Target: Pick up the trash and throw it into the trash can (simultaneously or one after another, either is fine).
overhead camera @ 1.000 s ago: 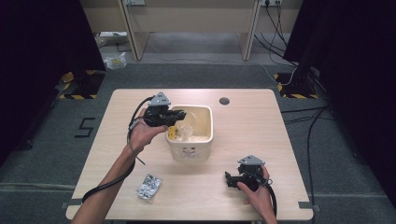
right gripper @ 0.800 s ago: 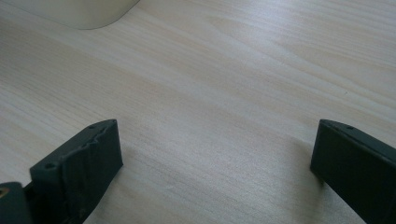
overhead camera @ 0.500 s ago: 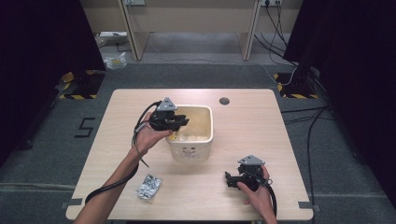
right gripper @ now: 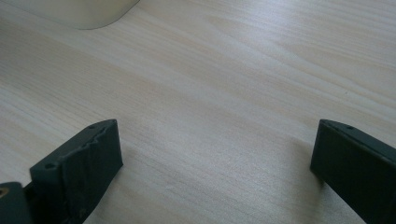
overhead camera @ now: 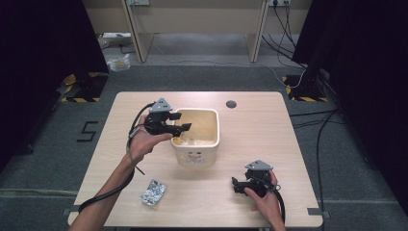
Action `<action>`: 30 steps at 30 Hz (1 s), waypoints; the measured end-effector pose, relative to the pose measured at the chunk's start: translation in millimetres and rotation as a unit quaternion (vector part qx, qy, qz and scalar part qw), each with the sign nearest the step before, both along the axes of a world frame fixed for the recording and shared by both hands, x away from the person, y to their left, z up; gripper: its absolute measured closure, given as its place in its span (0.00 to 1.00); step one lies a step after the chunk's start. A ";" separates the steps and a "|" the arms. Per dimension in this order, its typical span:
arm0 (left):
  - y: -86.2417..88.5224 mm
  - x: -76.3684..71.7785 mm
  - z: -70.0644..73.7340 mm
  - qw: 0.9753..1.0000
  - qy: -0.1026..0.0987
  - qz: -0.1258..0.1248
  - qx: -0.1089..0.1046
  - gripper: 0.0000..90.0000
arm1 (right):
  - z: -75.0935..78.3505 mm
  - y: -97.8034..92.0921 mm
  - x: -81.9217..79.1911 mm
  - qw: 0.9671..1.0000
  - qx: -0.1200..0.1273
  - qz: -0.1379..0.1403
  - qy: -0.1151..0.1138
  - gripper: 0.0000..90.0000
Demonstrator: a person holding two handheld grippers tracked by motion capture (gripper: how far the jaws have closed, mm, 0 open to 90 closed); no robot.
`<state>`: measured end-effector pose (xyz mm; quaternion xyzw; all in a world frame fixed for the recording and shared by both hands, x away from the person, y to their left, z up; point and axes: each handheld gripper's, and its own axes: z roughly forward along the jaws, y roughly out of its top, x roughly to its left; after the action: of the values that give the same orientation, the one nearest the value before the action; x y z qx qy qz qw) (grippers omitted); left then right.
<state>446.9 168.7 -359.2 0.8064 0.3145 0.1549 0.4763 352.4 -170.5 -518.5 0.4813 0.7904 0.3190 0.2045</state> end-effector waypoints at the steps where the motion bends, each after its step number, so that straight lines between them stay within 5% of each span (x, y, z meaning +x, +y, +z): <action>1: 1.9 -1.4 0.8 1.000 0.001 0.000 -0.001 0.40 | 0.0 0.0 0.0 1.000 0.000 0.000 0.000 0.02; 16: 39.6 -26.4 9.9 1.000 0.001 0.015 -0.021 0.27 | 0.0 0.0 0.0 1.000 0.000 0.000 0.000 0.02; 30: 55.8 -49.1 -7.2 0.999 0.008 0.014 -0.029 0.23 | 0.0 0.1 0.0 1.000 0.000 0.000 0.000 0.02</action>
<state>397.8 224.5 -366.5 0.7889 0.3339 0.1465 0.4946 352.4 -170.5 -518.5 0.4815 0.7903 0.3190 0.2045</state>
